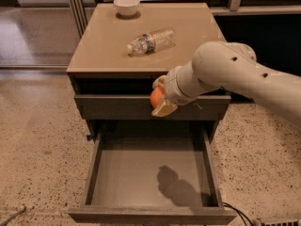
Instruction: Pick orange from middle drawer and place on counter
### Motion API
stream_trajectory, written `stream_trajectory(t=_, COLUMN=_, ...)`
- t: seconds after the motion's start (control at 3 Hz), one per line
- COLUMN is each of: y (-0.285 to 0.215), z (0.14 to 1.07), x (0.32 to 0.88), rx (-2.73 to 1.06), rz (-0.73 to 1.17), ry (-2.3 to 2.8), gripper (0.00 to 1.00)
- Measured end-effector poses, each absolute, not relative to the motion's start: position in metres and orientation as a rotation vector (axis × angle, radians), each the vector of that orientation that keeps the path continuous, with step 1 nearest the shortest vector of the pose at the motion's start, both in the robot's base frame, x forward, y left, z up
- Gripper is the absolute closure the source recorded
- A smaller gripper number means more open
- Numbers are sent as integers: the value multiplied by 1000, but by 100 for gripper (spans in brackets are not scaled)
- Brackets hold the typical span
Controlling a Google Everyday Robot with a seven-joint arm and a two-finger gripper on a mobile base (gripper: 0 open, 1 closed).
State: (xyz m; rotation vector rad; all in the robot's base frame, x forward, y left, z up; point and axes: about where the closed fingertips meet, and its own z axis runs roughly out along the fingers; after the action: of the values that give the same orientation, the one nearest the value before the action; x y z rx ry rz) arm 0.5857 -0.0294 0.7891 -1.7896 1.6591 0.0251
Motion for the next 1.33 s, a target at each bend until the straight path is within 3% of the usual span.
stream_trajectory(t=1.0, y=-28, z=907, x=613, rx=-1858, rz=-117, ry=1486, gripper=100)
stream_trajectory(t=1.33, y=-28, z=924, x=647, rx=-1893, rz=-168, ry=1466, gripper=100)
